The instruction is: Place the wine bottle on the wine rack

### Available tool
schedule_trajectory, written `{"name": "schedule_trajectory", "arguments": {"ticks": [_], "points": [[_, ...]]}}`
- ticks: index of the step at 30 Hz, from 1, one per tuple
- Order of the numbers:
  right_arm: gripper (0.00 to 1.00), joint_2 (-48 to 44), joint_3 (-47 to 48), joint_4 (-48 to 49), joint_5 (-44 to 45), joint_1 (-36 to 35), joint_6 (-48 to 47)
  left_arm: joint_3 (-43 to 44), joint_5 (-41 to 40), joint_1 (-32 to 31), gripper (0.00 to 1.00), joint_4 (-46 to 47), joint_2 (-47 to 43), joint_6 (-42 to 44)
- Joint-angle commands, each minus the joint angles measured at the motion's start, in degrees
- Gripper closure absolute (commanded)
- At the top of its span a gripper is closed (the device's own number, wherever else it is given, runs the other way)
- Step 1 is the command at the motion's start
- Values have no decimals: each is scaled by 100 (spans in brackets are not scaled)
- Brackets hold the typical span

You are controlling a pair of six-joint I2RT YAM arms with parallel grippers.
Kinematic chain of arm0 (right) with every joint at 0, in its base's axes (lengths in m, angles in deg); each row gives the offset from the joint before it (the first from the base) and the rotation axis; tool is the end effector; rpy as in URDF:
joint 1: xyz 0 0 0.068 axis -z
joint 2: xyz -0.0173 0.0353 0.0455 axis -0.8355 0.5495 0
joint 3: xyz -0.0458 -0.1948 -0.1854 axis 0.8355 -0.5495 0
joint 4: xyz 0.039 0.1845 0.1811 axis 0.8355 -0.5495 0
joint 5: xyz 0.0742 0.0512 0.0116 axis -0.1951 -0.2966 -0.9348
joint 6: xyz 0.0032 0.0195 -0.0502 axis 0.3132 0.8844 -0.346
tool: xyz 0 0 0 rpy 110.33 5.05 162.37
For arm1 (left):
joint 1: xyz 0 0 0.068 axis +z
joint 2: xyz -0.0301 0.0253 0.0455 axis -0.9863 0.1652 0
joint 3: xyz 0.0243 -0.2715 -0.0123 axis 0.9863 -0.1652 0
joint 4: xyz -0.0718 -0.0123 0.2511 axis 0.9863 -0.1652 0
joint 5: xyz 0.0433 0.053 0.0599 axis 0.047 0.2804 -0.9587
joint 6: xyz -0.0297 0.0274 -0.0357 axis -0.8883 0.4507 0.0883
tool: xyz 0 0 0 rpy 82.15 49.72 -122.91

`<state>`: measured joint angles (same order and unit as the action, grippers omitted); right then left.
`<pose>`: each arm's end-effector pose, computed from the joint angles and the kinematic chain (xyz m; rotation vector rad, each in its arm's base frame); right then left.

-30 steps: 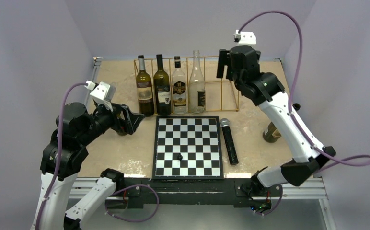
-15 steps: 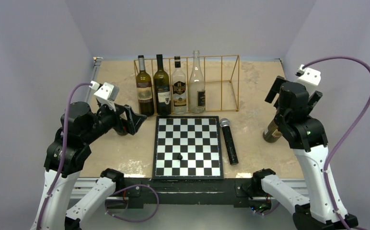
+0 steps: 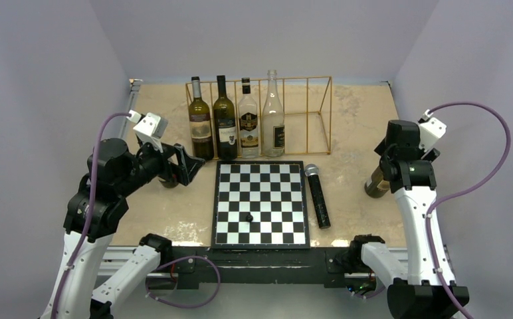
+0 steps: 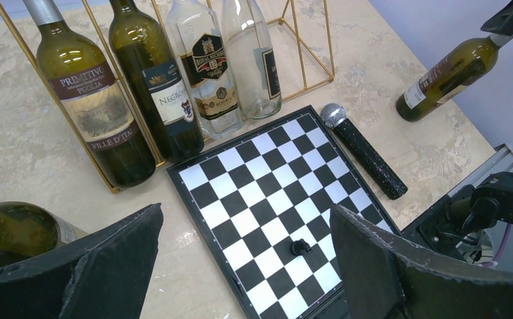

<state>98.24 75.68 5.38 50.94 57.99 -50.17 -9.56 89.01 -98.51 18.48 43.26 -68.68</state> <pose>0.1750 -0.0259 0.3631 0.8905 1.9111 -0.4463 0.0993 -0.0434 0.4231 0.2938 1.8970 -0.6477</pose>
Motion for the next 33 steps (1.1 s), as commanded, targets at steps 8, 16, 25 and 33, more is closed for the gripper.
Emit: {"name": "schedule_trajectory", "arguments": {"ticks": [8, 16, 25, 33], "points": [[33, -80, -519, 451, 909, 52, 852, -91, 100, 27, 1, 320, 27, -34], [67, -70, -488, 585, 976, 52, 663, -107, 83, 27, 1, 290, -28, -34], [100, -267, 38, 779, 360, 46, 41, -133, 34, 25, 1, 263, -131, -34], [100, -105, 1235, 669, -776, -223, -525, -134, 95, 26, 1, 269, -87, -26]]}}
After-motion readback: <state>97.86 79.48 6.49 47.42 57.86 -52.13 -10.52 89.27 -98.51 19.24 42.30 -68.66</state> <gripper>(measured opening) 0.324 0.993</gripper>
